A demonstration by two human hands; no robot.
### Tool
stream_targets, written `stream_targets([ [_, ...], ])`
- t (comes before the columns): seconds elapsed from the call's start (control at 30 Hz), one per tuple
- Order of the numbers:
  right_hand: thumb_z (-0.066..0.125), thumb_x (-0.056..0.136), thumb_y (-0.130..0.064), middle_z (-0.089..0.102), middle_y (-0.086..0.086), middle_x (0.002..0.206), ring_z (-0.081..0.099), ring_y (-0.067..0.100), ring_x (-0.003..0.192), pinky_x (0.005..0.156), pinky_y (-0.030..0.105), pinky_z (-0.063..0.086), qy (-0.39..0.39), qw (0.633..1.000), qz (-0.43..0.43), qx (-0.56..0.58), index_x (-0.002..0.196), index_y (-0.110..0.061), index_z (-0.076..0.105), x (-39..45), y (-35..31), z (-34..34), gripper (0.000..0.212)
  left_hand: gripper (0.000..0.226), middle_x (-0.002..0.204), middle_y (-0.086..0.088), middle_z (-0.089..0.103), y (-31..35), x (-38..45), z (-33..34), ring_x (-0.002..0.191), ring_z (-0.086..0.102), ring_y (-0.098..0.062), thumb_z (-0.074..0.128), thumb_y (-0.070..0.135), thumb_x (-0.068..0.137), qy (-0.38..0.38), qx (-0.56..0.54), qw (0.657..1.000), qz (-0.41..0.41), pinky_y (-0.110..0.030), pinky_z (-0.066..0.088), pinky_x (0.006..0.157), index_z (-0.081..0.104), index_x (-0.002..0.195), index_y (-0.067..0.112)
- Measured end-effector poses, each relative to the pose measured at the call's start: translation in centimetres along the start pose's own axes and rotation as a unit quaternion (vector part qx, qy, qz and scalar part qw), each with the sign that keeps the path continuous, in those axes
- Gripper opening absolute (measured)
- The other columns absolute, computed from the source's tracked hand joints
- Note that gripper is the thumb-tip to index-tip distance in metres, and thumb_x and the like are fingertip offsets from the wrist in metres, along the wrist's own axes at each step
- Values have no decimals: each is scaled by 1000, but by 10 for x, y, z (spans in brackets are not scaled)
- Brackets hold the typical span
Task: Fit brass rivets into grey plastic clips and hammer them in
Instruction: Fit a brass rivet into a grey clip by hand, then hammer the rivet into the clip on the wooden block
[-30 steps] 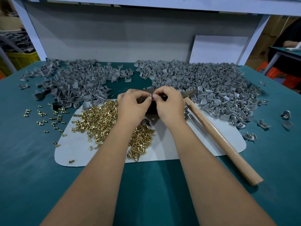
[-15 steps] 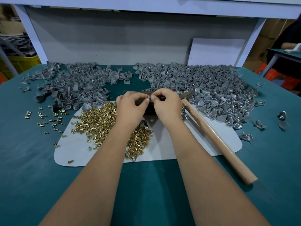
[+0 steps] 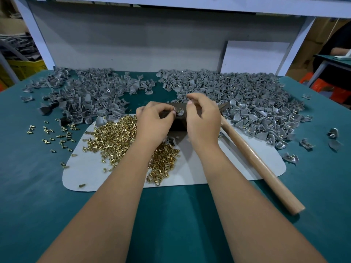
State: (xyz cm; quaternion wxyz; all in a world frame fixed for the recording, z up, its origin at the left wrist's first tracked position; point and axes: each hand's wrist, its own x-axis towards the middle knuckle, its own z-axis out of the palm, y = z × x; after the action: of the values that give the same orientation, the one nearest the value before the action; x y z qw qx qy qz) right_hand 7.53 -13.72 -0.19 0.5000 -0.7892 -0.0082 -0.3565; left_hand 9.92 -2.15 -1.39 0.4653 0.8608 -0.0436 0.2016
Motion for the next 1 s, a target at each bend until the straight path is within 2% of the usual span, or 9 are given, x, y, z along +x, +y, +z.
stream_targets([
  [0.13,48,82,-15,68,-6,95,54,15,91,85,39,45,15,996,-64,-66,101,-16,70,-6,-4,-4,28,10,100,11,53,2,0,-1,104,27,-14,64,27,90,0,2,1000,7,-28,27,95,70,94,34],
  [0.3,51,83,-8,65,-1,98,51,19,94,84,38,44,16,983,-67,-169,105,-15,69,-15,-3,-22,29,8,102,9,53,2,-3,-2,107,28,-15,63,30,91,-6,2,1000,1,-32,28,100,70,94,33],
  [0.47,55,86,-23,56,9,109,47,28,102,85,37,37,34,920,-38,-390,110,-14,61,-16,10,-63,27,7,104,8,54,2,-5,-2,110,29,-16,64,33,90,-15,0,1000,-6,-31,27,97,70,94,34],
  [0.57,49,92,-37,59,15,111,53,34,102,81,38,41,-14,874,40,-484,111,-8,58,-14,18,-85,36,9,106,9,54,3,-6,-2,109,29,-15,64,33,90,-16,2,1000,-4,-32,27,97,70,96,33],
  [0.67,47,92,-39,63,13,103,60,34,95,66,33,38,-64,859,84,-500,107,-7,58,-16,18,-87,37,9,105,10,53,3,-8,-4,108,29,-14,63,32,91,-19,3,1000,-2,-32,27,95,70,96,32],
  [0.73,50,92,-31,63,13,103,60,33,95,65,31,35,-82,855,88,-504,108,-7,59,-16,18,-83,30,7,104,11,52,3,-10,-4,109,29,-14,63,31,91,-19,2,1000,2,-30,26,95,68,96,33],
  [0.83,50,90,-15,63,14,105,60,32,97,68,32,40,-111,849,103,-506,109,-6,62,-14,15,-78,24,7,103,13,52,4,-13,-6,109,30,-13,63,29,91,-20,-2,1000,8,-28,26,93,65,93,36],
  [0.93,49,92,-14,60,15,112,59,33,101,72,35,45,-94,843,86,-522,115,-3,54,-11,8,-75,26,9,102,15,53,3,-14,-6,106,31,-13,63,29,91,-13,6,1000,15,-27,26,91,69,96,32],
  [1.0,48,97,-17,58,15,114,61,31,98,69,37,44,-68,846,59,-526,116,-4,46,-9,1,-71,23,8,99,15,53,3,-13,-5,105,32,-13,63,31,90,-4,4,1000,20,-27,27,89,71,94,31],
])
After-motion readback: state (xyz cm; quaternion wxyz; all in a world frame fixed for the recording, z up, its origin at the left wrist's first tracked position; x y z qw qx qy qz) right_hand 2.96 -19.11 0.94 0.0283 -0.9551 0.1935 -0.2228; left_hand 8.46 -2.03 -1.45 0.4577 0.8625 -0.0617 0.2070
